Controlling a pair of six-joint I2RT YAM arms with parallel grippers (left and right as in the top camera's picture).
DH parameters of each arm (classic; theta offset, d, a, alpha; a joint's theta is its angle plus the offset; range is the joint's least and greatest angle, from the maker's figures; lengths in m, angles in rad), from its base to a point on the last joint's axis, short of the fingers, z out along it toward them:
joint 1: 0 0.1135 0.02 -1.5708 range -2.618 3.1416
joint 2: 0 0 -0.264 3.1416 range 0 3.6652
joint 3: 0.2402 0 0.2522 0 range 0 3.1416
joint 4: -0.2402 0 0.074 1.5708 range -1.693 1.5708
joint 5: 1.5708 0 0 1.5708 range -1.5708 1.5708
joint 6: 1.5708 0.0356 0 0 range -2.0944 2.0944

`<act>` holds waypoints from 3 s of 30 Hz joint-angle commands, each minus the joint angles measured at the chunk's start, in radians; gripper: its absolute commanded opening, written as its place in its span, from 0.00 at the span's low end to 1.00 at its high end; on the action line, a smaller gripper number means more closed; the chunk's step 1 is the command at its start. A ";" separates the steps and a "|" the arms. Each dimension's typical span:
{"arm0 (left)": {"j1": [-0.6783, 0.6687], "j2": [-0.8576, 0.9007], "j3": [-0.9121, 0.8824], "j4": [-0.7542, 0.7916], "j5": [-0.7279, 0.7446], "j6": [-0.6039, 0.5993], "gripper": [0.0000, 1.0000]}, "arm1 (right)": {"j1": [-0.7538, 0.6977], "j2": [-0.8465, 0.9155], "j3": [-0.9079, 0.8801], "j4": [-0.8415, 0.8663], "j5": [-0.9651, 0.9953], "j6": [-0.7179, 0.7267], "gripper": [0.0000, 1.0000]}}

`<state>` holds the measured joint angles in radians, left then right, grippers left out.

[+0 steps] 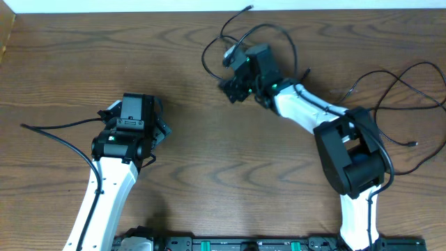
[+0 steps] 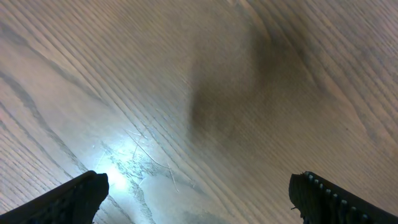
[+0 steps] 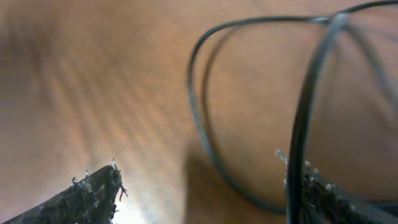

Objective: Untangle cables

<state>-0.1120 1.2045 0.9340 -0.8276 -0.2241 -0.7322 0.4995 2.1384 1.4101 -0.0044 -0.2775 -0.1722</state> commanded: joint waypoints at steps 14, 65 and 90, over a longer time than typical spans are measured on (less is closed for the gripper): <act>0.004 0.004 0.019 -0.002 -0.024 0.006 0.98 | 0.054 0.160 -0.038 0.016 -0.028 -0.080 0.88; 0.004 0.004 0.019 -0.002 -0.024 0.006 0.98 | -0.172 -0.241 -0.263 -0.381 0.712 0.045 0.98; 0.004 0.004 0.019 -0.002 -0.024 0.006 0.98 | -0.497 -0.018 -0.343 -0.489 0.791 0.262 0.98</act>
<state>-0.1120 1.2045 0.9340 -0.8272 -0.2241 -0.7322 0.0719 1.9736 1.1660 -0.4232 0.5404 0.0582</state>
